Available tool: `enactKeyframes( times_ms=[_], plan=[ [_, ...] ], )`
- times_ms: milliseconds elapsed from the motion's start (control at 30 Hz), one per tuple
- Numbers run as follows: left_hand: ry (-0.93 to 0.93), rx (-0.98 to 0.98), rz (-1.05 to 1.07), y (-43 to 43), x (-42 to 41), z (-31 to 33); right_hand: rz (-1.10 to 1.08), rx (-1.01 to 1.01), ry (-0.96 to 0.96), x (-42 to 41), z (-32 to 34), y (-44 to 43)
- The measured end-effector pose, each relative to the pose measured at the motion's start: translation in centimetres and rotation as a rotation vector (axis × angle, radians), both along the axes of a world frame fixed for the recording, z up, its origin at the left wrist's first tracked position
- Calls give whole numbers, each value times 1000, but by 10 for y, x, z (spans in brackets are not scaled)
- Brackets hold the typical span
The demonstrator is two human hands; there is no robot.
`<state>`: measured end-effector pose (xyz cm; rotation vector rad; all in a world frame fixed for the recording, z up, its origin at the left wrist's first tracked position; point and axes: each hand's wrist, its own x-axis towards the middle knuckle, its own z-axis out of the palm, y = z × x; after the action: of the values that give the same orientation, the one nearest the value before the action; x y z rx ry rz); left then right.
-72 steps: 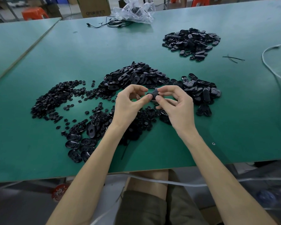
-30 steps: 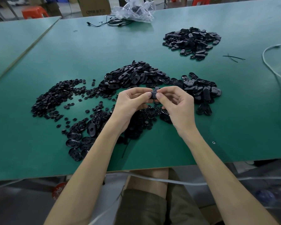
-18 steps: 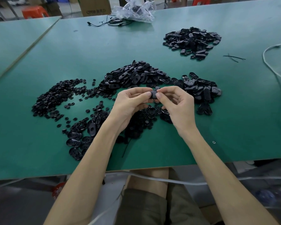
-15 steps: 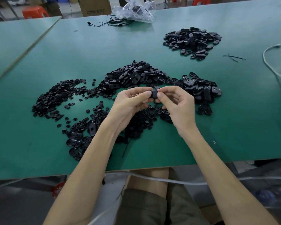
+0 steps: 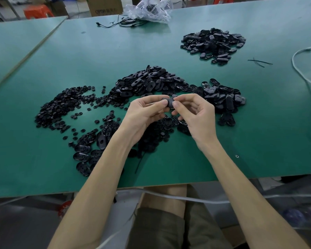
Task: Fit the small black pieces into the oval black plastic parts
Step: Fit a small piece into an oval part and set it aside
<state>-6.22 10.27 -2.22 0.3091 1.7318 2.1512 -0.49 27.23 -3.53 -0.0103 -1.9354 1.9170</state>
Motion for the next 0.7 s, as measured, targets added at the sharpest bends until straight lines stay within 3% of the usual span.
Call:
enactKeyframes(
  times_ms=[467,700],
  plan=[
    [112,-5,49,5,1,0,29,117,-43,-1,-1,-1],
    [190,-23,15,5,2,-1,-66,64,-27,0,0,-2]
  ],
)
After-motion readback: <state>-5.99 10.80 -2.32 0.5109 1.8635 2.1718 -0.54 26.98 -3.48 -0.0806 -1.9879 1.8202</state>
